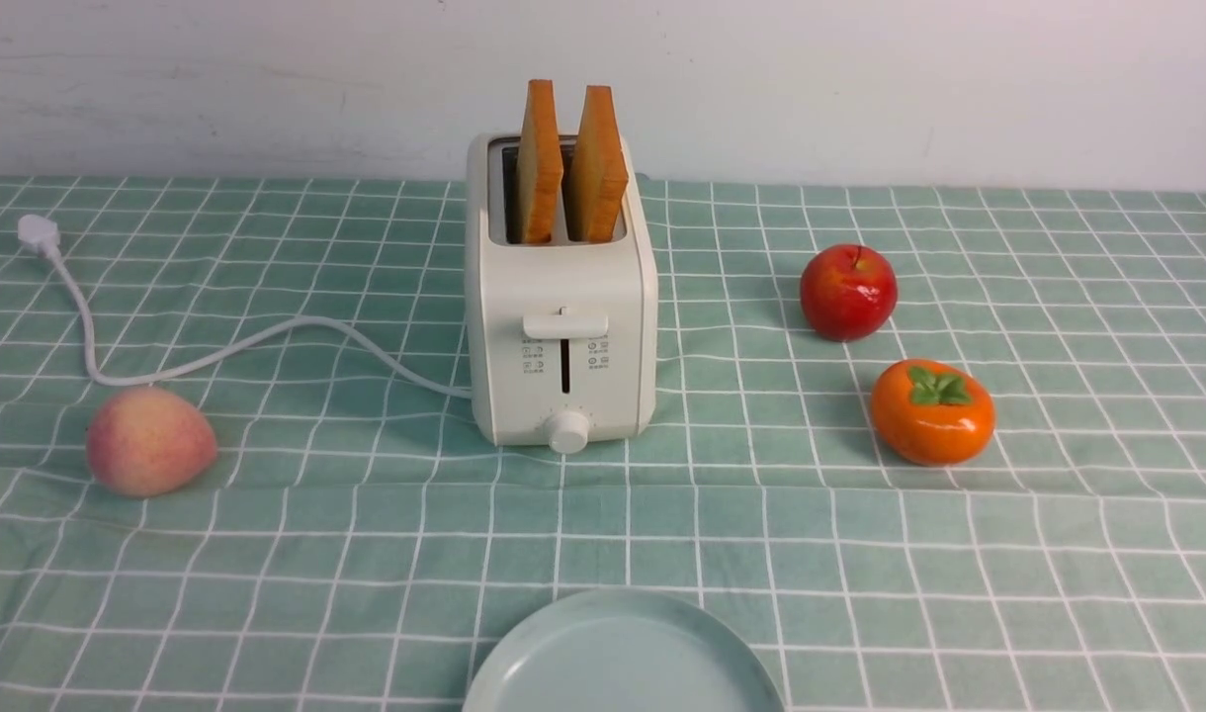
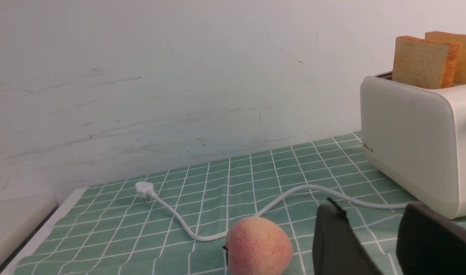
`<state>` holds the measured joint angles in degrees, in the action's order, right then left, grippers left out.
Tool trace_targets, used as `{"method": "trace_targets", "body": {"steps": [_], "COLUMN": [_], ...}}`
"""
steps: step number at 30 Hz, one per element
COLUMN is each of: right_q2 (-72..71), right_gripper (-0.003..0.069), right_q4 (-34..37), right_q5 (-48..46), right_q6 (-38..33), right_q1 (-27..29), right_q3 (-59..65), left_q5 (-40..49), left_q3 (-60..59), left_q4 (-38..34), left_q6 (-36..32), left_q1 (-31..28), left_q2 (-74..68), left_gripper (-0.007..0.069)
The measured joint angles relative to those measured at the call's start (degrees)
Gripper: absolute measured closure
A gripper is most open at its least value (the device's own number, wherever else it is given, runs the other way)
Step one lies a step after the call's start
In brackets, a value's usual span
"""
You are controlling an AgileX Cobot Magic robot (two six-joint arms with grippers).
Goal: Take toasted bread from bread machine on blue coffee table place on plate.
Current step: 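Grasp the toast slice in the toaster and pull it up out of the slot with the right gripper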
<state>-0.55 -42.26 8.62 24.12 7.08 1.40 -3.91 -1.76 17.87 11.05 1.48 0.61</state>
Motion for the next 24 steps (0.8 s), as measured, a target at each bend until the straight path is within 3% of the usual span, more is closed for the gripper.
{"method": "trace_targets", "body": {"steps": [4,6,9,12,15,16,17,19,24], "right_q2": [0.0,0.0,0.0,0.0,0.0,0.0,0.2,2.3,12.5], "right_gripper": [0.0419,0.0419,0.0419,0.0419,0.0419,0.0419,0.0419,0.0419,0.0419], "right_q4": [-0.4,-0.1,2.8,7.1,19.9,19.9,25.0,28.5,26.7], "right_q5": [10.3,21.9,32.5,33.8,21.4,21.4,11.6,2.3,-7.5], "right_q6": [5.2,10.9,18.7,23.9,30.6,30.6,31.2,30.3,23.6], "right_q1": [0.0,0.0,0.0,0.0,0.0,0.0,0.0,0.0,0.0], "right_q3": [0.0,0.0,0.0,-0.4,-6.8,-6.8,-11.5,-18.2,-34.9], "left_q5": [-1.7,-4.1,-8.4,-12.1,-19.8,-20.4,-22.0,-22.4,-16.2], "left_q3": [0.0,0.0,0.0,0.0,0.3,0.5,2.2,6.3,21.2], "left_q4": [-2.5,-7.0,-10.7,-11.4,-11.5,-11.5,-11.5,-11.5,-6.9], "left_q6": [7.0,19.1,31.2,35.9,38.5,38.6,39.2,39.4,39.2], "left_q1": [0.0,0.0,0.0,0.0,0.0,0.0,0.0,0.0,0.0], "left_q2": [0.0,0.0,0.0,0.0,-0.1,-0.1,-1.4,-4.7,-15.3], "left_gripper": [0.0386,0.0386,0.0386,0.0386,0.0386,0.0386,0.0386,0.0386,0.0386]}}
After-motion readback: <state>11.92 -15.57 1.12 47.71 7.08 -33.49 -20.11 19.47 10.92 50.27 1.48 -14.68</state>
